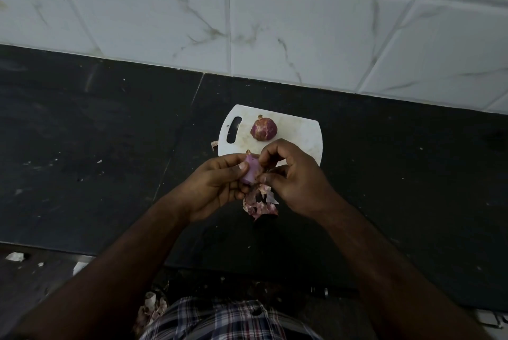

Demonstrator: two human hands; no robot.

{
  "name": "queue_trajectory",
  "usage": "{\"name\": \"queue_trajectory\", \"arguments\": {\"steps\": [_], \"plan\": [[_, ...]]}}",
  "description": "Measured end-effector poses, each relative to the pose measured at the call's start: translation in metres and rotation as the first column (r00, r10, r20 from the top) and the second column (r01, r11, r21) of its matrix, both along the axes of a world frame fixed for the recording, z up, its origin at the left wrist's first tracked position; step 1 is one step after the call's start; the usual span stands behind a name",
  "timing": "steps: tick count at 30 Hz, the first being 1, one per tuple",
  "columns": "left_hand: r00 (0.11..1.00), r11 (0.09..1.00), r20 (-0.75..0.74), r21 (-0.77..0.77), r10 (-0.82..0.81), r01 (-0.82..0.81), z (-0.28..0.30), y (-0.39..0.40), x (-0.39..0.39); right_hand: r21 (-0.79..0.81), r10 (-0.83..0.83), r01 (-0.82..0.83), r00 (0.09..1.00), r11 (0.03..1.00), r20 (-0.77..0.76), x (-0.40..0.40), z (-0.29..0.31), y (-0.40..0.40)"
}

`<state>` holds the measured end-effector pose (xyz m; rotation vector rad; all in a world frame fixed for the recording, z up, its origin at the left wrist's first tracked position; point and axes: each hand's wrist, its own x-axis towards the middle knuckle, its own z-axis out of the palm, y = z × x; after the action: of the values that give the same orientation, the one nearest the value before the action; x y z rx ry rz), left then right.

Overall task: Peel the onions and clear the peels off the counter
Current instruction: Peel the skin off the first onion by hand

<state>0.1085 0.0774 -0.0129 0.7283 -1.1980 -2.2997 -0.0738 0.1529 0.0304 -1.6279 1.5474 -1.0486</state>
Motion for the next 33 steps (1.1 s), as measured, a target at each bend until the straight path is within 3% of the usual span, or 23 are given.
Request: {"name": "queue_trajectory", "arguments": {"steps": [8, 19, 26, 33], "plan": [[1.000, 0.999, -0.001, 0.029, 0.024, -0.024, -0.004, 0.004, -0.001, 0.037, 0.023, -0.021, 0.999, 0.999, -0.036, 0.000, -0.001, 0.001], [0.998, 0.994, -0.024, 0.089, 0.058, -0.056, -0.004, -0.001, 0.001, -0.117, -0.081, 0.080, 0.997, 0.990, -0.002, 0.004, -0.005, 0.002], [0.993, 0.985, -0.024, 0.129, 0.119, -0.115, -0.004, -0.001, 0.003, 0.033, -0.010, 0.011, 1.000, 0.999, -0.008, -0.005, -0.007, 0.013], [0.989, 0.977, -0.034, 0.162, 0.143, -0.136, -0.003, -0.002, 0.004, -0.009, -0.167, 0.168, 0.985, 0.986, 0.046, -0.020, 0.004, 0.009]]}}
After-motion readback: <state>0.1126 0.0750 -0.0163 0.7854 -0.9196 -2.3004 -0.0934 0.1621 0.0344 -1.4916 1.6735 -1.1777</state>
